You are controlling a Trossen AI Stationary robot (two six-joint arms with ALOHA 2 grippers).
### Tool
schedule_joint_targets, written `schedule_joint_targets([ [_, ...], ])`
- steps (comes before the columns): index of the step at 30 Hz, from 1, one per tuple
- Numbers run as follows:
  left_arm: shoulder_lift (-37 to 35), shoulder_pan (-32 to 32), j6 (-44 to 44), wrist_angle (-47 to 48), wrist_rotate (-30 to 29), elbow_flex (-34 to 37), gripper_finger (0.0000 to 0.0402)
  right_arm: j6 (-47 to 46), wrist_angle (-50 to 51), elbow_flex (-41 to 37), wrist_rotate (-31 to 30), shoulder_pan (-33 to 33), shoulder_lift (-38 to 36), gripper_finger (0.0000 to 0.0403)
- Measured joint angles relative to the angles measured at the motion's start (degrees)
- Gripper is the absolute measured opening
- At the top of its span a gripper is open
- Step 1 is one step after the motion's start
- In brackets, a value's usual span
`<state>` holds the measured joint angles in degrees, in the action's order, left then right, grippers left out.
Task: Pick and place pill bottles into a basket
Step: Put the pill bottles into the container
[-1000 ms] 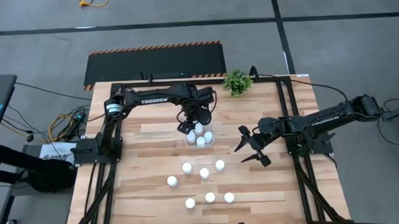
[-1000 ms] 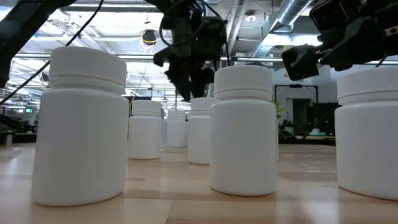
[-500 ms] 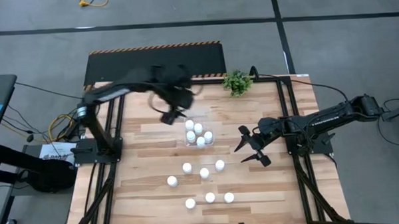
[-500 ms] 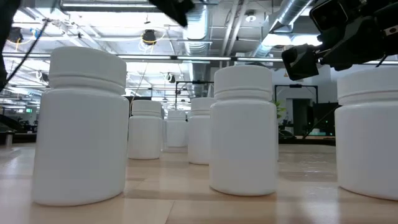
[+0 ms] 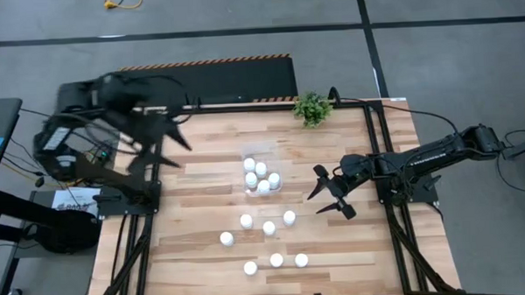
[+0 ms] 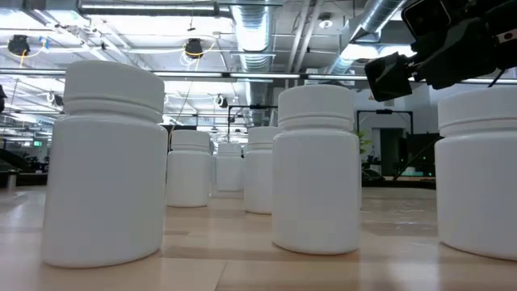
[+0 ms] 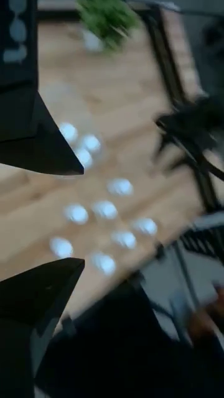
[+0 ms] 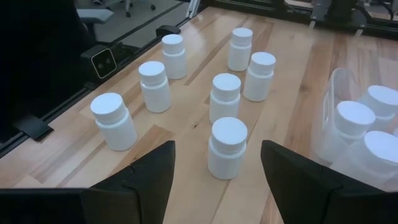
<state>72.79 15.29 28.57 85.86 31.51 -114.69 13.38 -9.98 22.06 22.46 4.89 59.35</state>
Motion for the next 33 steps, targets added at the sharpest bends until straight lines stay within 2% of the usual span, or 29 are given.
schedule_joint_targets([
  [4, -3.2, 0.0, 2.5, 0.0, 6.9, 0.0, 0.0220, -0.6, 0.0, 0.0, -0.1, 0.0, 0.0, 0.0230],
  [6, -4.2, 0.0, 4.7, 0.4, 8.4, 0.0, 0.0220, -1.4, 0.0, 0.0, -0.7, 0.0, 0.0, 0.0230],
  [11, -5.6, 0.0, 7.5, 0.7, 7.6, 2.3, 0.0220, -3.2, 0.0, 0.0, -3.8, 0.0, 0.0, 0.0230],
  [16, -5.3, 0.0, 5.7, 0.2, 0.7, 9.6, 0.0220, -5.1, 0.0, 0.0, -5.0, -0.2, 0.0, 0.0230],
  [20, -5.3, 0.0, 5.0, -2.4, 1.0, 17.0, 0.0220, -10.2, 0.3, 0.0, -9.9, -0.6, 0.0, 0.0230],
  [22, -5.3, -0.1, 4.0, -4.3, 4.2, 20.3, 0.0220, -11.0, 0.7, 0.0, -11.4, -0.6, 0.0, 0.0230],
  [25, -5.3, -0.8, 3.9, -6.2, 10.1, 23.8, 0.0220, -8.7, 0.6, 0.0, -10.0, 0.2, 0.0, 0.0230],
  [31, -5.3, -4.4, 3.2, -10.4, 9.7, 27.2, 0.0220, -1.4, 0.4, 0.0, 0.9, 1.9, 0.0, 0.0230],
  [33, -5.4, -5.8, 1.3, -11.2, 9.7, 28.4, 0.0220, -0.9, 0.0, 0.0, 2.7, 1.9, 0.0, 0.0230],
])
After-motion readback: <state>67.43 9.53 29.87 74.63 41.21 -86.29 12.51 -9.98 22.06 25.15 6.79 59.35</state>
